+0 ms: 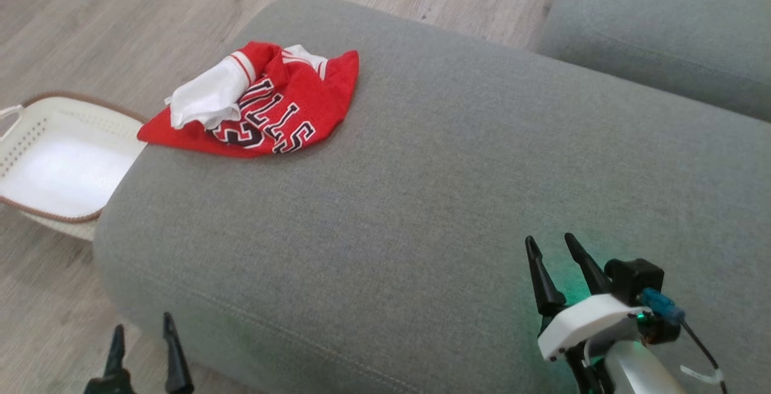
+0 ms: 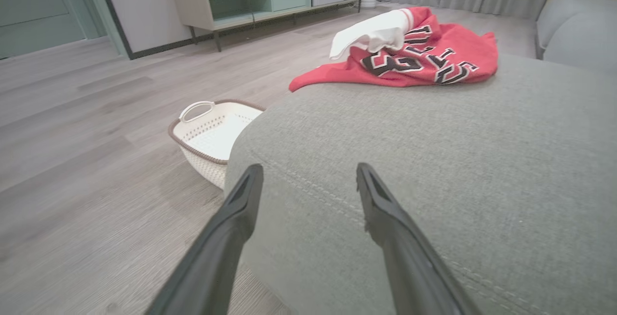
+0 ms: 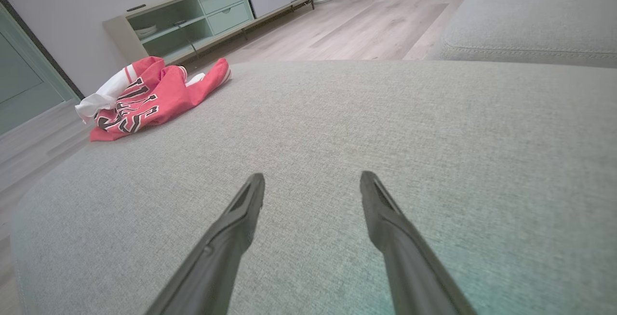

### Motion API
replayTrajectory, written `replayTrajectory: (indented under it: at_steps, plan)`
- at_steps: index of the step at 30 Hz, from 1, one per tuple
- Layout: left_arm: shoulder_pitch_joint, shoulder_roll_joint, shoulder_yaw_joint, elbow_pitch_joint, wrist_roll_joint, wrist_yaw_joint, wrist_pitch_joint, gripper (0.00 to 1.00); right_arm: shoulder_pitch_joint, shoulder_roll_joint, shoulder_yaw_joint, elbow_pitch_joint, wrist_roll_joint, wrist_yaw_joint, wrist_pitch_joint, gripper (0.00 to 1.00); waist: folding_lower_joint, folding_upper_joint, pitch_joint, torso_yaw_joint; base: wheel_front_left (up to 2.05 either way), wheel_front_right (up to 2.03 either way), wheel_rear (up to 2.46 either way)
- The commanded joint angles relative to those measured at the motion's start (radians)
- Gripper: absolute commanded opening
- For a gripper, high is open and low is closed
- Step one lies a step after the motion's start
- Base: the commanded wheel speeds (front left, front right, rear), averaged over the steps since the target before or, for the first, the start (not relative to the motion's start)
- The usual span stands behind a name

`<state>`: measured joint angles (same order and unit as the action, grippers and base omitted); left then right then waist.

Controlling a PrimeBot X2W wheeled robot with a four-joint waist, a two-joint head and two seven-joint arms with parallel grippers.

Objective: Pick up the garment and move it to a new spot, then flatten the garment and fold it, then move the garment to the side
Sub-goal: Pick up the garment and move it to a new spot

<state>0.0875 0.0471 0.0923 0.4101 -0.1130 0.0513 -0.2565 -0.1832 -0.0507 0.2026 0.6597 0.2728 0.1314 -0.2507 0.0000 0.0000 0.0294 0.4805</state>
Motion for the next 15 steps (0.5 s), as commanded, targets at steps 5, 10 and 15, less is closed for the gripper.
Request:
replayTrajectory:
  at_steps: [5, 10, 15]
  plan:
    - [-0.071, 0.004, 0.092, -0.033, -0.009, -0.020, -0.005, 1.00, -0.064, 0.000, 0.020, -0.030, -0.028, -0.001, -0.011, 1.00, 0.0000, 0.0000, 0.056, -0.013, 0.00, 0.00, 0.00]
    - [-0.174, 0.051, 0.161, -0.058, -0.009, -0.049, -0.005, 1.00, -0.095, 0.000, 0.010, -0.050, -0.063, -0.001, -0.011, 1.00, 0.0000, 0.0000, 0.124, -0.048, 0.00, 0.00, 0.00]
    - [-0.324, 0.137, 0.192, -0.033, 0.000, -0.101, -0.005, 1.00, -0.134, 0.000, 0.000, -0.082, -0.102, -0.001, -0.011, 1.00, 0.0000, 0.0000, 0.209, -0.092, 0.00, 0.00, 0.00]
